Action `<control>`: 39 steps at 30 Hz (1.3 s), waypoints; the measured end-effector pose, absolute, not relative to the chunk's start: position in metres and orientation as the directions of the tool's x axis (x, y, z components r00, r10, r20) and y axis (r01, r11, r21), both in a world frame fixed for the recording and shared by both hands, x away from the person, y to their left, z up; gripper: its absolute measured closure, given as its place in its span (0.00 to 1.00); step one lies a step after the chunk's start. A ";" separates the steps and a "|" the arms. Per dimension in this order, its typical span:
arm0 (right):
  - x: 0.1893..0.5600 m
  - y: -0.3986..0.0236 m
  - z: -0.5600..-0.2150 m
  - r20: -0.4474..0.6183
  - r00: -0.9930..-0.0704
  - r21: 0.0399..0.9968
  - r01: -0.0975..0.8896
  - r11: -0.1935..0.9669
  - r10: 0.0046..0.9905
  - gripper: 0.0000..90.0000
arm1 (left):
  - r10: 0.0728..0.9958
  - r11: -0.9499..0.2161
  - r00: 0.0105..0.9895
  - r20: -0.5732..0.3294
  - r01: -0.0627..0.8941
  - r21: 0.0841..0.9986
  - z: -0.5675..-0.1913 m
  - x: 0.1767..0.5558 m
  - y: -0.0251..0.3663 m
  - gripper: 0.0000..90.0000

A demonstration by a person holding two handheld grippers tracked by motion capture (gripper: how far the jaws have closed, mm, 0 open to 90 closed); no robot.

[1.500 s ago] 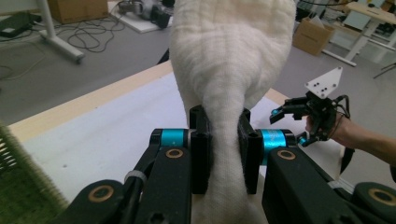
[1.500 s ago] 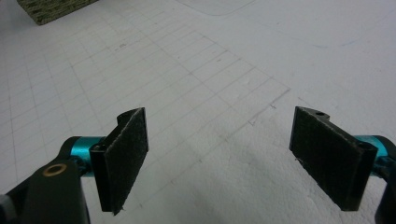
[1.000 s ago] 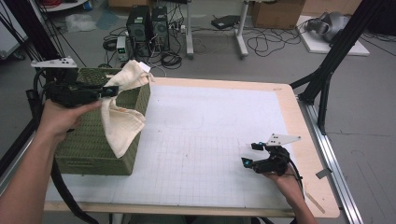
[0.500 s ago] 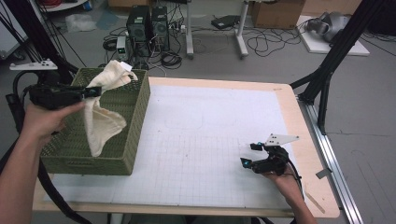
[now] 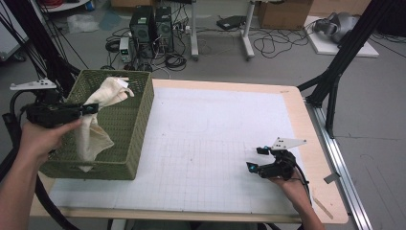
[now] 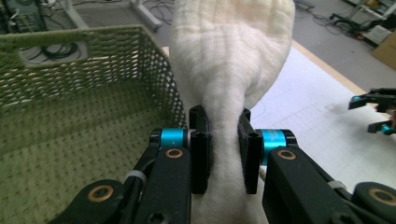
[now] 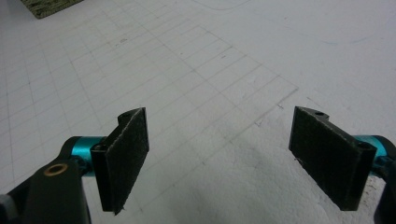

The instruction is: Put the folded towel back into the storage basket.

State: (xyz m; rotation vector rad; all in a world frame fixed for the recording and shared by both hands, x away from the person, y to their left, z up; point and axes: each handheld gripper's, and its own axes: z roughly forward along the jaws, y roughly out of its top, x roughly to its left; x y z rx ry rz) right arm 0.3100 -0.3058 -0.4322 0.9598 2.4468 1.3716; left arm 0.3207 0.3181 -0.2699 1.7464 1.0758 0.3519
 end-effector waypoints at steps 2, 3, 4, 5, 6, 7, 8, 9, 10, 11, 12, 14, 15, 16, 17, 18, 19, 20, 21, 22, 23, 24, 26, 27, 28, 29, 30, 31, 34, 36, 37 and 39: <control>0.310 -0.306 -0.432 0.152 -0.776 0.816 0.448 0.366 0.612 0.21 | 0.801 -0.092 0.549 -0.239 0.507 0.857 -0.270 0.319 0.320 0.88; 0.310 -0.306 -0.432 0.154 -0.776 0.815 0.450 0.365 0.612 0.21 | 0.804 -0.092 0.545 -0.238 0.509 0.856 -0.270 0.318 0.321 0.88; 0.310 -0.306 -0.432 0.155 -0.775 0.815 0.450 0.364 0.612 0.21 | 0.805 -0.089 0.541 -0.243 0.516 0.852 -0.271 0.319 0.322 0.88; 0.310 -0.306 -0.432 0.155 -0.775 0.815 0.450 0.364 0.612 0.21 | 0.813 -0.085 0.528 -0.244 0.523 0.848 -0.273 0.320 0.323 0.88; 0.310 -0.306 -0.432 0.154 -0.776 0.815 0.450 0.365 0.612 0.21 | 0.818 -0.078 0.518 -0.249 0.529 0.845 -0.275 0.321 0.324 0.88; 0.310 -0.305 -0.432 0.153 -0.776 0.815 0.450 0.366 0.612 0.21 | 0.821 -0.068 0.510 -0.259 0.536 0.841 -0.278 0.324 0.325 0.88; 0.310 -0.305 -0.432 0.153 -0.776 0.814 0.450 0.367 0.612 0.21 | 0.826 -0.059 0.497 -0.264 0.543 0.837 -0.281 0.327 0.326 0.88; 0.310 -0.305 -0.432 0.151 -0.777 0.816 0.446 0.367 0.611 0.21 | 0.831 -0.046 0.485 -0.272 0.547 0.836 -0.285 0.330 0.327 0.88; 0.310 -0.305 -0.432 0.152 -0.778 0.817 0.446 0.366 0.610 0.22 | 0.833 -0.036 0.477 -0.280 0.553 0.833 -0.288 0.333 0.328 0.88; 0.310 -0.306 -0.431 0.151 -0.776 0.817 0.447 0.365 0.612 0.22 | 0.838 -0.029 0.466 -0.284 0.558 0.829 -0.291 0.336 0.328 0.88; 0.310 -0.306 -0.432 0.155 -0.776 0.816 0.450 0.363 0.612 0.22 | 0.843 -0.023 0.456 -0.286 0.561 0.827 -0.294 0.338 0.328 0.88; 0.310 -0.306 -0.432 0.154 -0.776 0.814 0.451 0.366 0.612 0.22 | 0.850 -0.006 0.435 -0.298 0.573 0.820 -0.300 0.345 0.328 0.88; 0.311 -0.306 -0.432 0.152 -0.777 0.814 0.449 0.368 0.611 0.22 | 0.855 -0.004 0.425 -0.296 0.578 0.816 -0.303 0.348 0.328 0.88; 0.310 -0.305 -0.432 0.154 -0.777 0.812 0.452 0.370 0.611 0.22 | 0.858 0.002 0.415 -0.302 0.586 0.810 -0.305 0.351 0.327 0.88; 0.311 -0.305 -0.432 0.155 -0.777 0.812 0.452 0.370 0.611 0.22 | 0.862 -0.001 0.409 -0.301 0.593 0.805 -0.308 0.355 0.326 0.88; 0.311 -0.304 -0.433 0.153 -0.778 0.812 0.451 0.371 0.610 0.22 | 0.868 -0.001 0.399 -0.296 0.597 0.802 -0.310 0.358 0.325 0.88; 0.311 -0.304 -0.433 0.155 -0.778 0.809 0.454 0.373 0.609 0.22 | 0.874 0.003 0.387 -0.294 0.601 0.800 -0.312 0.361 0.324 0.88; 0.311 -0.304 -0.433 0.154 -0.779 0.810 0.452 0.374 0.608 0.22 | 0.876 0.009 0.379 -0.298 0.606 0.795 -0.315 0.365 0.323 0.88; 0.311 -0.304 -0.433 0.153 -0.779 0.810 0.452 0.375 0.608 0.22 | 0.879 0.012 0.371 -0.299 0.610 0.792 -0.317 0.368 0.322 0.88; 0.311 -0.304 -0.433 0.154 -0.778 0.810 0.452 0.374 0.609 0.22 | 0.884 0.012 0.362 -0.295 0.614 0.789 -0.319 0.372 0.322 0.88; 0.311 -0.304 -0.433 0.154 -0.778 0.810 0.453 0.374 0.609 0.22 | 0.887 0.014 0.354 -0.296 0.620 0.784 -0.321 0.375 0.321 0.88; 0.310 -0.304 -0.433 0.153 -0.779 0.810 0.452 0.374 0.608 0.22 | 0.890 0.012 0.349 -0.294 0.627 0.779 -0.324 0.378 0.321 0.88; 0.310 -0.304 -0.433 0.153 -0.780 0.811 0.450 0.374 0.607 0.22 | 0.901 0.010 0.327 -0.284 0.640 0.768 -0.329 0.383 0.322 0.88; 0.310 -0.304 -0.433 0.152 -0.780 0.811 0.450 0.375 0.607 0.22 | 0.905 0.014 0.318 -0.284 0.644 0.765 -0.331 0.386 0.322 0.88; 0.311 -0.304 -0.433 0.152 -0.781 0.810 0.449 0.376 0.606 0.22 | 0.907 0.021 0.309 -0.287 0.645 0.764 -0.333 0.388 0.323 0.88; 0.311 -0.304 -0.433 0.149 -0.782 0.811 0.446 0.377 0.605 0.22 | 0.912 0.026 0.297 -0.283 0.645 0.763 -0.334 0.389 0.323 0.88; 0.311 -0.303 -0.433 0.153 -0.781 0.808 0.452 0.378 0.605 0.22 | 0.916 0.034 0.285 -0.281 0.644 0.764 -0.336 0.391 0.323 0.88; 0.311 -0.303 -0.434 0.153 -0.782 0.807 0.451 0.380 0.604 0.22 | 0.918 0.040 0.278 -0.282 0.644 0.764 -0.337 0.393 0.324 0.88; 0.311 -0.302 -0.434 0.150 -0.786 0.808 0.447 0.384 0.600 0.22 | 0.931 0.054 0.245 -0.269 0.638 0.769 -0.342 0.397 0.325 0.87; 0.311 -0.302 -0.434 0.150 -0.787 0.808 0.446 0.385 0.599 0.22 | 0.934 0.055 0.239 -0.267 0.640 0.766 -0.345 0.399 0.326 0.87; 0.311 -0.302 -0.434 0.148 -0.787 0.809 0.445 0.385 0.599 0.22 | 0.936 0.056 0.233 -0.263 0.640 0.767 -0.346 0.400 0.325 0.87; 0.311 -0.302 -0.434 0.152 -0.786 0.807 0.448 0.384 0.599 0.23 | 0.936 0.060 0.231 -0.266 0.640 0.766 -0.348 0.401 0.325 0.87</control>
